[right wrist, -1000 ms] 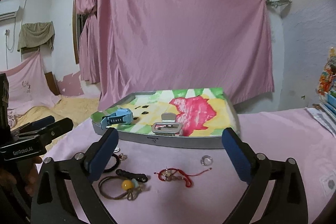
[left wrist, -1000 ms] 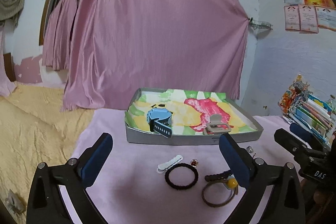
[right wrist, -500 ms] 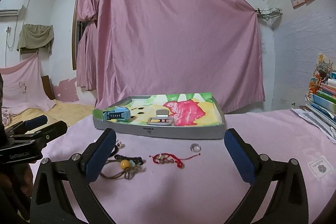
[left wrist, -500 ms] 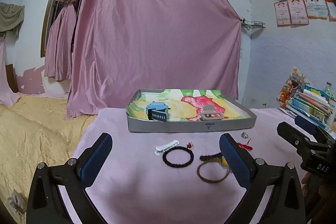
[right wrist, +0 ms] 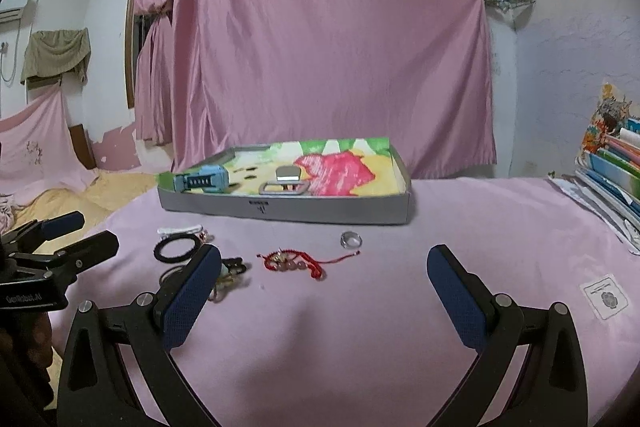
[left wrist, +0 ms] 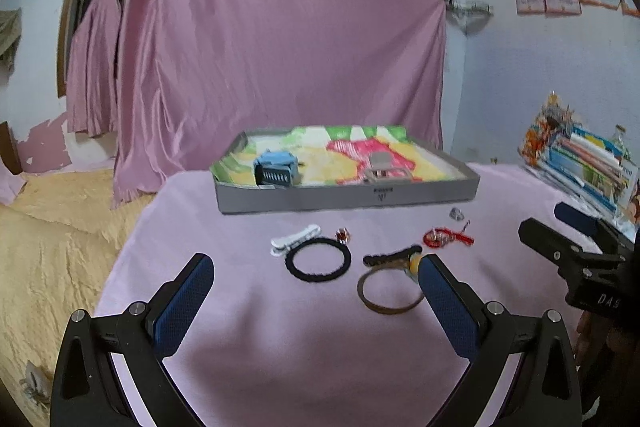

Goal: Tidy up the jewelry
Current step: 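Open and withdraw both tools from the tray toward the remaining jewelry, then grasp the yellow-bead keychain with the left tool while the right tool grasps the red bracelet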

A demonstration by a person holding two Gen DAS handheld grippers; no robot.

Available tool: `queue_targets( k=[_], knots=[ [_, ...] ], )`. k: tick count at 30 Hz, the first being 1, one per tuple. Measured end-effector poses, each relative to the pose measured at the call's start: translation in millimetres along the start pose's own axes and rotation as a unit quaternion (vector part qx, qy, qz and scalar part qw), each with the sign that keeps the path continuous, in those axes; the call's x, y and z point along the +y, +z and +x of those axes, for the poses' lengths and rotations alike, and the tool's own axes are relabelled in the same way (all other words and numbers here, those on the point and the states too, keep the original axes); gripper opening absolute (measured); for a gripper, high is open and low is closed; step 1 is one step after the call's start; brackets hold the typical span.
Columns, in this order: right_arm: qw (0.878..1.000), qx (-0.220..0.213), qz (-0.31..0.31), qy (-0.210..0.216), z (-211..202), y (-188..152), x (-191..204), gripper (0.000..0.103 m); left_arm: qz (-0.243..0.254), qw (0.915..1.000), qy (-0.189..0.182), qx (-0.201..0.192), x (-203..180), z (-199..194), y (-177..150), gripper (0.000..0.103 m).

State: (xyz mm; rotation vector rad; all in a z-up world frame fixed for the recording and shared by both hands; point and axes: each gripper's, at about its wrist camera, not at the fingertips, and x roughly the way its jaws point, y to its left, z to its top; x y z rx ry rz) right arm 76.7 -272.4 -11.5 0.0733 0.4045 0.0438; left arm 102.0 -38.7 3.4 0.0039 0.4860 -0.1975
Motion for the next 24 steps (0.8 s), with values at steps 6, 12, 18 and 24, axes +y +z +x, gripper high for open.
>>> queue_targets(
  k=[6,12,18,24],
  knots=[
    [0.998,0.066,0.014,0.019,23,3,-10,0.101,-0.003,0.9980,-0.019,0.060,-4,20,0,0.103],
    [0.990,0.129,0.039,0.048,46,4,-21,0.097,-0.007,0.9935,-0.046,0.104,-9,35,-1,0.103],
    [0.983,0.171,0.015,0.064,65,8,-15,0.068,0.000,0.9892,-0.068,0.130,-18,45,0,0.095],
    [0.974,0.209,0.007,0.084,84,10,-7,0.048,0.013,0.9844,-0.081,0.156,-28,54,-3,0.079]
  ],
)
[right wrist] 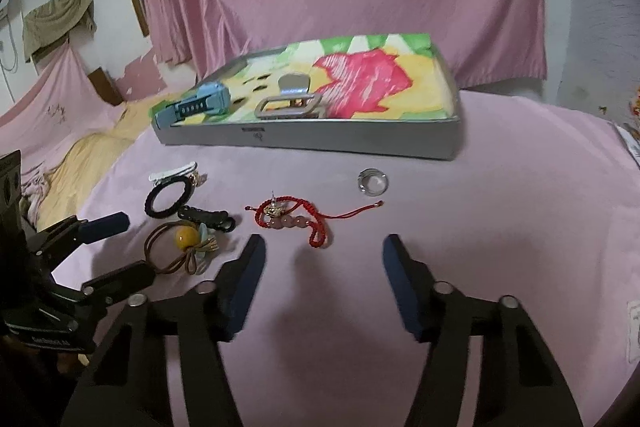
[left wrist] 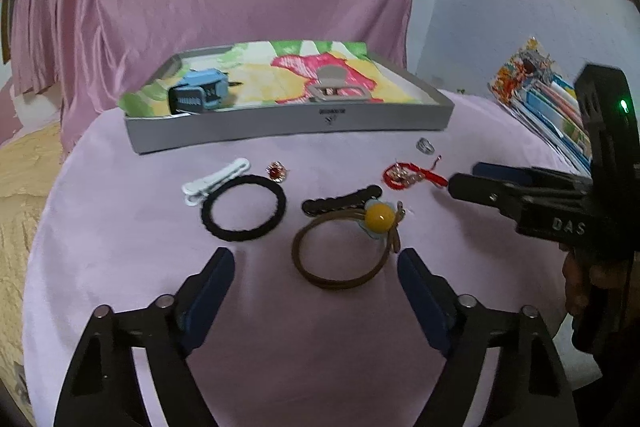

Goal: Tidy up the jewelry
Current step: 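Grasp the yellow-bead keychain with the left tool while the right tool grasps the red bracelet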

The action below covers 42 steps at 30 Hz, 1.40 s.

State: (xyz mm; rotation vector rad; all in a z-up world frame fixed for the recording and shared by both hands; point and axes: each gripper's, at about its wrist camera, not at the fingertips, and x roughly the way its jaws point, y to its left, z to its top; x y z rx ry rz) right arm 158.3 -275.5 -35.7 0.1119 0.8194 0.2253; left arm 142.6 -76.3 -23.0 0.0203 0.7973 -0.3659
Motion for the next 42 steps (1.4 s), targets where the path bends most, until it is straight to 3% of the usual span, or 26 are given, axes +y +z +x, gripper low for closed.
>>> queue_targets(
  k=[7,11,15,17,19,22,32,42],
  knots=[
    [0.999,0.029,-0.015,-0.001,16,5,7,0.034,0.015,0.9998,-0.001,0.015,-8,7,1,0.064],
    [0.999,0.031,-0.024,-0.009,20,10,10,0.026,0.023,0.9996,0.000,0.016,-11,9,3,0.050],
    [0.999,0.032,-0.035,-0.015,20,10,13,0.009,0.026,0.9996,-0.004,0.013,-15,9,3,0.025],
    [0.999,0.029,-0.041,-0.015,20,9,13,0.007,0.028,0.9995,-0.004,0.011,-16,8,2,0.019],
    [0.999,0.027,-0.037,-0.008,19,8,12,0.007,0.025,0.9996,-0.011,0.010,-16,8,2,0.006],
    [0.999,0.020,-0.027,0.005,16,6,8,0.006,0.022,0.9996,-0.019,0.006,-15,7,3,0.005],
    [0.999,-0.038,-0.009,0.020,-9,11,3,0.006,0.003,0.9977,-0.020,-0.065,-8,-20,20,0.005],
    [0.994,-0.106,0.004,0.011,-28,44,-7,0.006,-0.006,0.9926,-0.013,-0.121,1,-30,61,0.005]
  ],
)
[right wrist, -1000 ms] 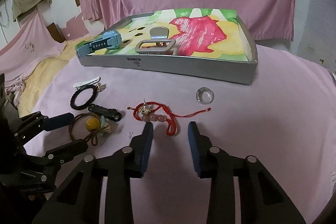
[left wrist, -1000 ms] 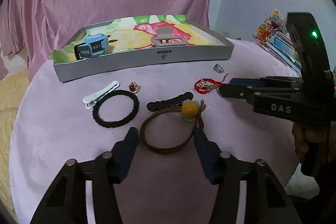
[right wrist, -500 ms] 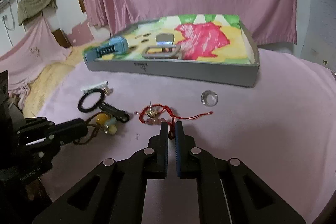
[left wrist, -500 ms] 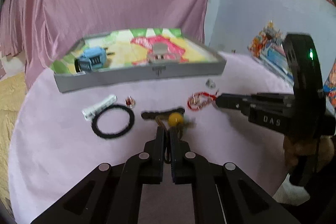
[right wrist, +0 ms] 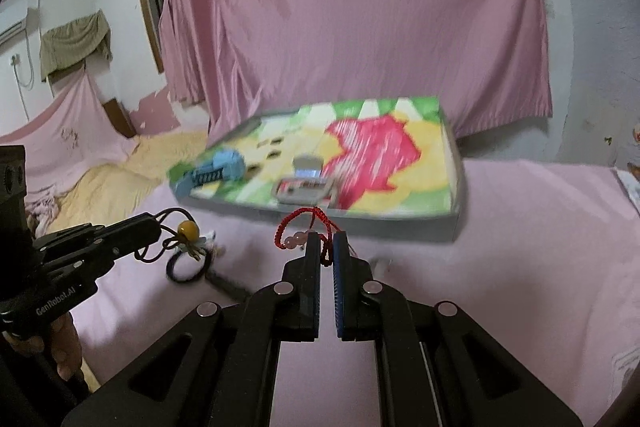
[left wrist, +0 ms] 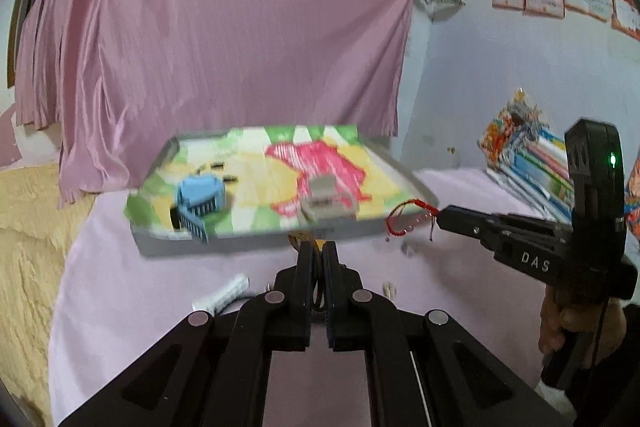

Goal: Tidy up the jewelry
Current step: 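Lower the keychain into the tray with the left tool while the right tool releases the bracelet there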

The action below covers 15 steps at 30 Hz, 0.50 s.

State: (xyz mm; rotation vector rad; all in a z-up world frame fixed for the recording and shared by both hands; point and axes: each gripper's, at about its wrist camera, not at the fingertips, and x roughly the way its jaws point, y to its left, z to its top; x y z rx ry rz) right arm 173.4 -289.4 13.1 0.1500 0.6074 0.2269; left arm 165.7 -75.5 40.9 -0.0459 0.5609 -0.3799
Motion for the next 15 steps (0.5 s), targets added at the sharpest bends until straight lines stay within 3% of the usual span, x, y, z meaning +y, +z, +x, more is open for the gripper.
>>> queue_targets(
  k=[5,15],
  knots=[
    [1.000,-0.008,0.009,-0.019,16,20,-8,0.006,-0.018,0.9997,-0.006,-0.016,8,17,27,0.005],
    [0.999,0.027,0.012,-0.043,61,28,-17,0.006,-0.046,0.9985,0.014,0.024,22,77,45,0.005]
  ],
)
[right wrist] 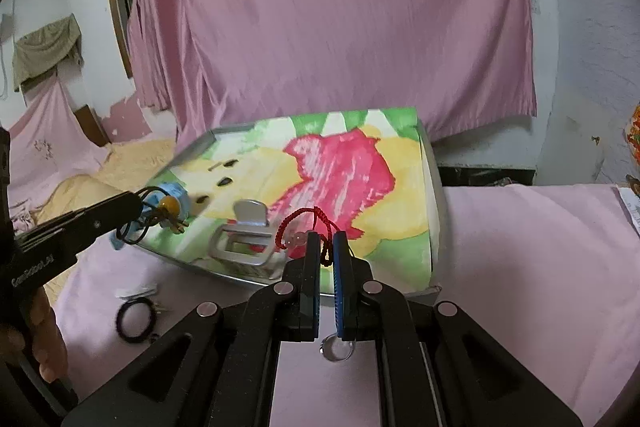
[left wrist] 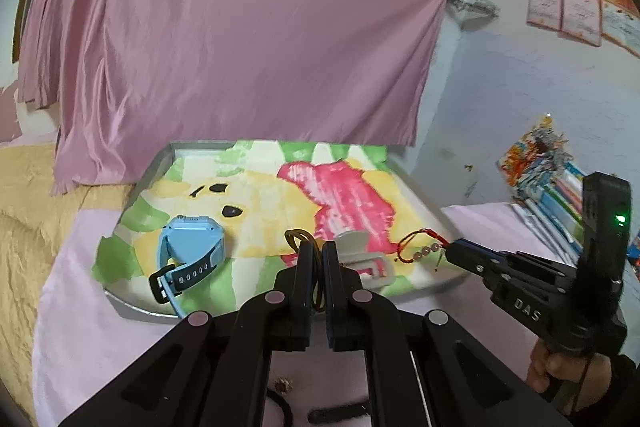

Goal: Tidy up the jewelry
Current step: 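Lower the keychain into the tray with the left tool while the right tool releases the bracelet there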

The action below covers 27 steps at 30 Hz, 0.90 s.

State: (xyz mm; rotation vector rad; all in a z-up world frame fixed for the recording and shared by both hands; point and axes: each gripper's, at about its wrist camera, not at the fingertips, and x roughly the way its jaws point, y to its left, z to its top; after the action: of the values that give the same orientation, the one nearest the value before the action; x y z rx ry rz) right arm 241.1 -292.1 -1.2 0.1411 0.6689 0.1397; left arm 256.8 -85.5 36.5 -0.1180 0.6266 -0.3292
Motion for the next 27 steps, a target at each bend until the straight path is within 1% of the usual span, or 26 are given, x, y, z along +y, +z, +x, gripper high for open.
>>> queue_targets(
  k=[7,11,17,19,20,21,22,25,26,27],
  knots=[
    [1.000,0.029,0.002,-0.004,23,-3,-1,0.006,-0.012,0.9990,0.005,0.043,8,34,-9,0.005],
    [0.999,0.041,0.002,-0.005,30,-6,0,0.006,-0.016,0.9981,0.014,0.058,12,41,-12,0.005],
    [0.999,0.043,0.002,-0.004,31,-6,0,0.007,-0.010,0.9971,0.025,0.070,11,45,-14,0.006],
    [0.999,0.041,0.001,-0.007,29,-6,1,0.012,-0.006,0.9971,0.031,0.070,10,44,-14,0.006],
    [0.999,0.037,0.000,-0.009,27,-7,1,0.021,-0.005,0.9971,0.033,0.069,10,43,-14,0.006],
    [0.999,0.034,0.001,-0.010,25,-6,1,0.026,-0.005,0.9971,0.035,0.067,10,42,-14,0.007],
    [1.000,0.029,0.001,-0.011,23,-6,1,0.036,-0.005,0.9973,0.036,0.064,10,40,-14,0.007],
    [1.000,0.012,0.000,-0.015,14,-7,1,0.038,-0.005,0.9978,0.037,0.054,10,34,-13,0.010],
    [1.000,0.005,0.000,-0.016,10,-7,1,0.038,-0.005,0.9980,0.037,0.051,10,31,-14,0.013],
    [1.000,-0.004,0.001,-0.016,5,-8,2,0.038,-0.005,0.9982,0.037,0.046,9,27,-14,0.019]
  ],
)
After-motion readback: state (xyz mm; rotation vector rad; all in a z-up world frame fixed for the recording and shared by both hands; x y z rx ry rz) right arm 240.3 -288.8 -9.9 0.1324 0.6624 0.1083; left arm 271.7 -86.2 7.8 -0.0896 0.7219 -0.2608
